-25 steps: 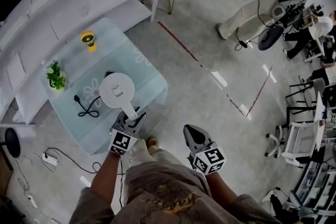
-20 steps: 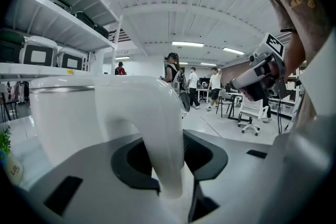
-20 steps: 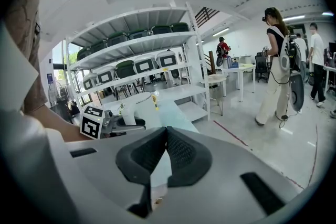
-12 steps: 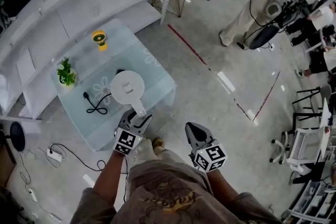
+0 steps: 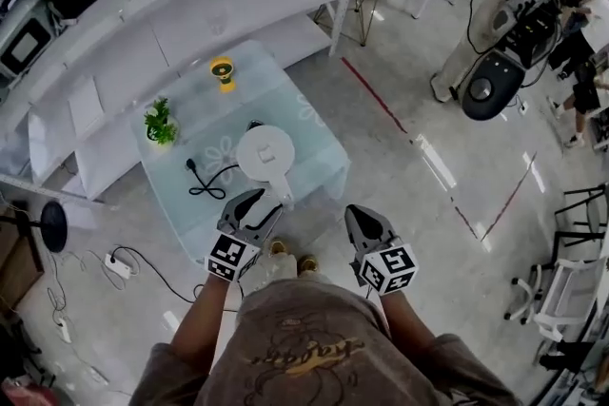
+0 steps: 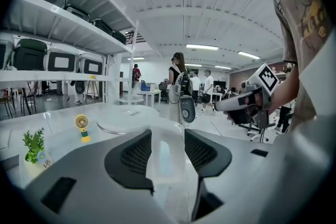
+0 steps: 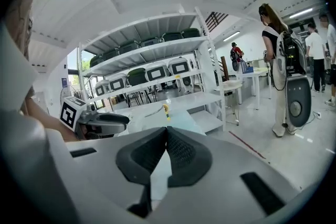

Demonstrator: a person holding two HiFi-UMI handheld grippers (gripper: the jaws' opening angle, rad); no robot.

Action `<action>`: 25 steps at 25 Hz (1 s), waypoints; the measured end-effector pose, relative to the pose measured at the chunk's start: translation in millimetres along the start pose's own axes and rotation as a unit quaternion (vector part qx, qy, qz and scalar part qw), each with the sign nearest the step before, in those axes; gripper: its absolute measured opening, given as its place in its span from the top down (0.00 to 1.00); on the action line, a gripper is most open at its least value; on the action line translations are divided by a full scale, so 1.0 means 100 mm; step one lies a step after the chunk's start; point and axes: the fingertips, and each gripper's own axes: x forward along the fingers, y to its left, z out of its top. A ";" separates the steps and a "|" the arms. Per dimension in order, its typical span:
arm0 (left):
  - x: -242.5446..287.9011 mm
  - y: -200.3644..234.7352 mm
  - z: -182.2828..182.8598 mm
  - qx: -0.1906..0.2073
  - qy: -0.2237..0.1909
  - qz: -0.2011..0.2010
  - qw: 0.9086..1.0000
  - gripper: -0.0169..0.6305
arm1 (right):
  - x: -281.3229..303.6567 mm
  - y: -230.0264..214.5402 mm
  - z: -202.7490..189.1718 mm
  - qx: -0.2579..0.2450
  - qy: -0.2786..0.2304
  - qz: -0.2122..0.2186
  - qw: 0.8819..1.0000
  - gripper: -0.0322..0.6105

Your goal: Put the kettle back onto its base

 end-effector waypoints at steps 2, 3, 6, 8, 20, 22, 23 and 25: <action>-0.11 0.09 0.15 -0.005 -0.013 0.015 1.000 0.66 | 0.10 0.06 0.09 -0.005 -0.008 0.011 1.000 0.95; -0.16 0.13 0.24 -0.010 -0.020 0.022 0.999 0.66 | 0.14 0.09 0.13 -0.008 -0.013 0.016 1.000 0.95; -0.33 0.24 0.50 -0.026 -0.049 0.043 0.997 0.66 | 0.21 0.18 0.28 -0.017 -0.025 0.030 0.999 0.95; -0.44 0.31 0.65 -0.036 -0.069 0.055 0.995 0.66 | 0.24 0.23 0.40 -0.024 -0.035 0.037 0.998 0.95; -0.87 0.48 0.82 -0.066 -0.117 0.123 0.983 0.69 | 0.22 0.38 0.84 -0.070 -0.088 0.040 0.993 0.95; -0.88 0.47 0.77 -0.059 -0.113 0.132 0.983 0.78 | 0.22 0.39 0.84 -0.072 -0.093 0.041 0.992 0.95; -0.89 0.47 0.75 -0.055 -0.111 0.137 0.983 0.83 | 0.22 0.40 0.84 -0.072 -0.096 0.042 0.992 0.95; -0.90 0.48 0.71 -0.057 -0.110 0.145 0.982 0.88 | 0.23 0.40 0.82 -0.069 -0.099 0.043 0.992 0.95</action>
